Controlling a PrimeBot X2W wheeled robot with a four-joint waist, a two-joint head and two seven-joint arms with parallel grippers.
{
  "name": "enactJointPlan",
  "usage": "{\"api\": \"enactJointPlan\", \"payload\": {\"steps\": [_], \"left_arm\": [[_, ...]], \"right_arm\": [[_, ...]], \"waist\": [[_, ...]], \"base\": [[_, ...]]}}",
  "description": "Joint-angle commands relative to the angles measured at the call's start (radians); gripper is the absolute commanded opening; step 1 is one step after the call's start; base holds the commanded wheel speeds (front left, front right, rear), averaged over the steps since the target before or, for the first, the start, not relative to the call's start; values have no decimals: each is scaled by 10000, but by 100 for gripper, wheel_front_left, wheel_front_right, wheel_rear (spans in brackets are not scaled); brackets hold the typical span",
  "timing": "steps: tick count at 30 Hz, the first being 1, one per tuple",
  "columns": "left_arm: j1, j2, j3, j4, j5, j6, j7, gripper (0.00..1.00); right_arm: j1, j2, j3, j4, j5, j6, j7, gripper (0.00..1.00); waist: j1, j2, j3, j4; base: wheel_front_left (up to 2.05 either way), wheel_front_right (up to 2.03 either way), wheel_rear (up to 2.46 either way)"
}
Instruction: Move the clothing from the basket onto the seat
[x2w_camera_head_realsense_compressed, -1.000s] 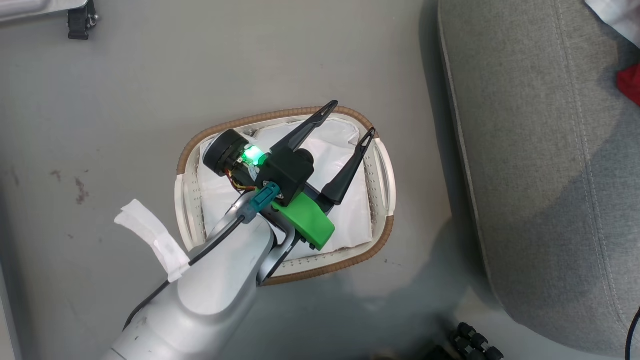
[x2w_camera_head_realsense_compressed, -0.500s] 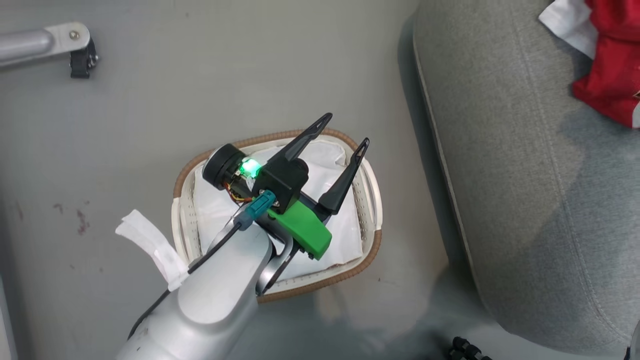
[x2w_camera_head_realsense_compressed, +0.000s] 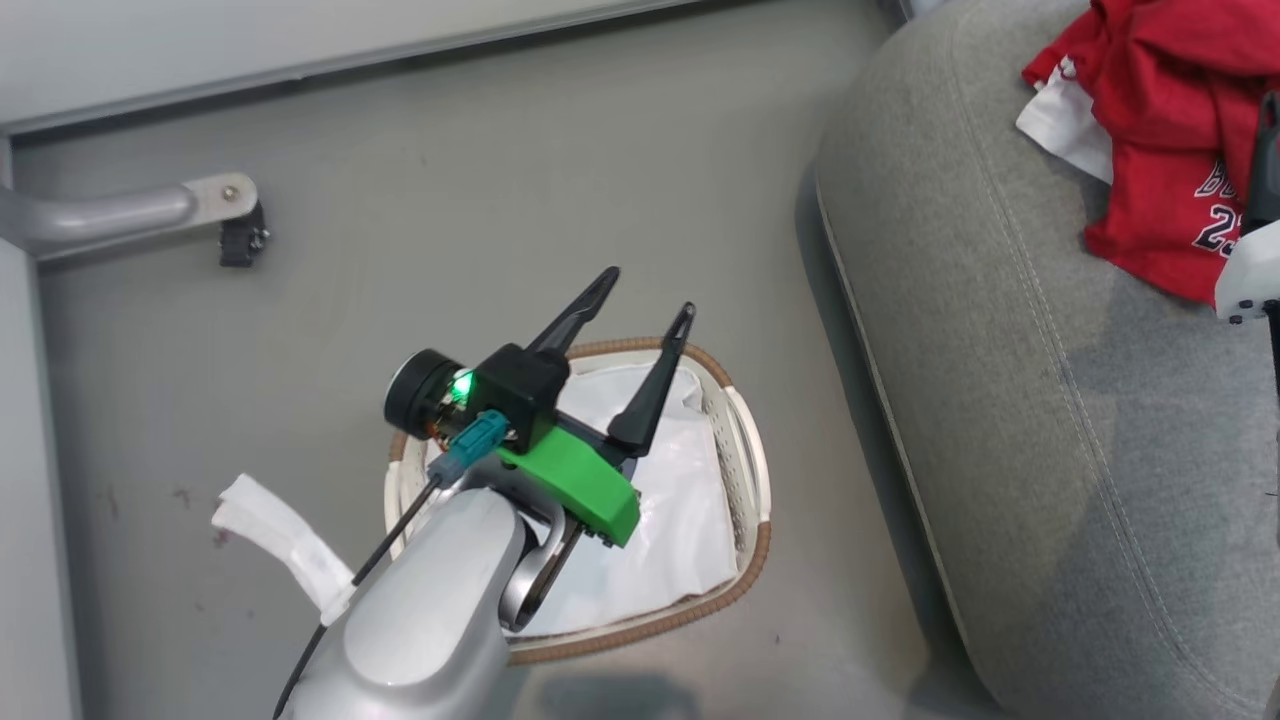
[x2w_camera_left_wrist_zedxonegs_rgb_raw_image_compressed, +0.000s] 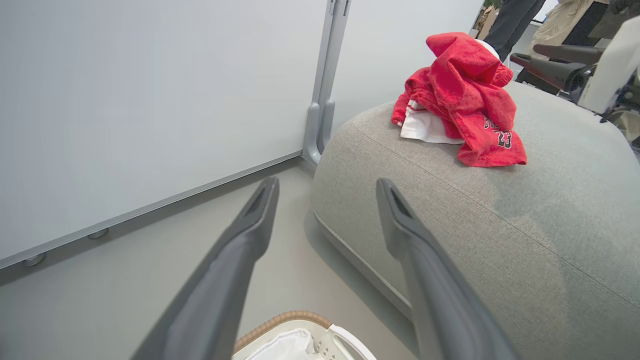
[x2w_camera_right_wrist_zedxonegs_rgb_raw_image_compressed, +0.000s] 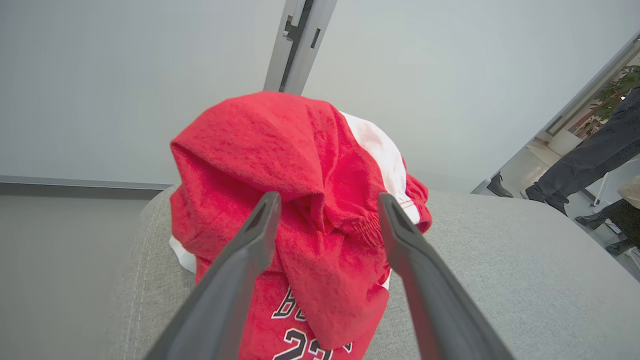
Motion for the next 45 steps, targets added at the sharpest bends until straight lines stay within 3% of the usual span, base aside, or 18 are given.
{"api": "enactJointPlan", "payload": {"steps": [1, 13, 23, 36, 45], "left_arm": [[390, -44, 401, 18, -44, -32, -3, 100], [1769, -166, 2955, -294, 473, 147, -3, 100], [3057, -245, 4906, -516, 725, 164, -3, 100], [4592, -303, 5573, -627, 510, 33, -3, 100], [4963, -301, 5484, -670, 380, 89, -3, 100]], "right_arm": [[151, 43, 167, -51, 86, -15, -4, 100], [514, 1049, 1223, -456, 828, -15, -5, 100], [2269, 1956, 1928, -1293, 1668, -15, -4, 100], [4631, 2098, 3150, -2271, 3169, -15, -4, 100], [5595, 2103, 3317, -2818, 3800, -15, -5, 100]], "waist": [[0, 0, -845, 483], [0, 0, -1894, 1350], [0, 0, -2690, 1733], [0, 0, -3224, 1828], [0, 0, -3400, 1922]], "base": [[0, 0, 0], [0, 0, 0], [0, 0, 0], [0, 0, 0], [0, 0, 0]]}}
